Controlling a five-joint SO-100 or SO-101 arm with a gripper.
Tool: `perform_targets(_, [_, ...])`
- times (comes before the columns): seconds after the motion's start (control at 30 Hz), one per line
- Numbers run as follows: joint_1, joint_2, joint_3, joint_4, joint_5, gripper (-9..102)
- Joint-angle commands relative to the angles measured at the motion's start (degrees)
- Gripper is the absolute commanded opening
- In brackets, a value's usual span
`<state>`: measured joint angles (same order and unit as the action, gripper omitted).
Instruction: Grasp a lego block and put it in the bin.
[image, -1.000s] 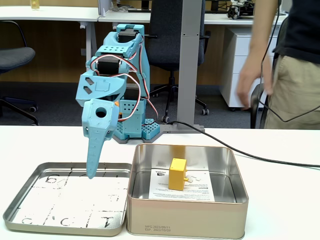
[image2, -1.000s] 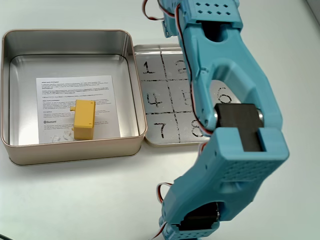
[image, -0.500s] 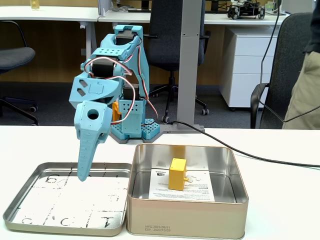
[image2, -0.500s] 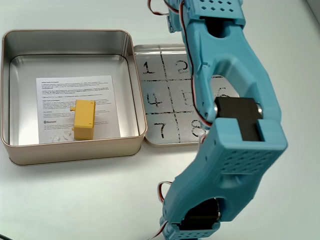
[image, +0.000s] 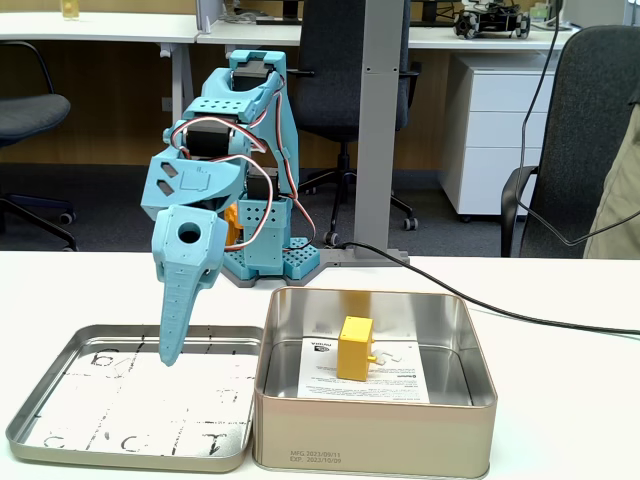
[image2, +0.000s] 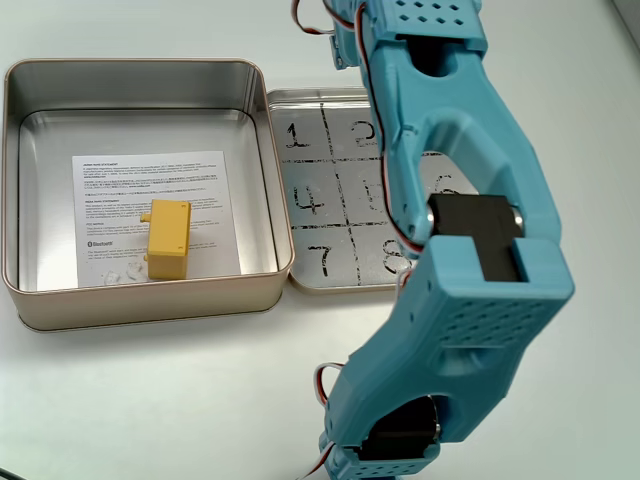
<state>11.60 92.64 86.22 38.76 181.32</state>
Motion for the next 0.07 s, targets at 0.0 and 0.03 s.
perform_targets(0.0, [1.4, 4.0, -0.1, 0.1, 0.6, 0])
perform_targets(0.03, [1.5, 4.2, -0.2, 0.1, 0.6, 0])
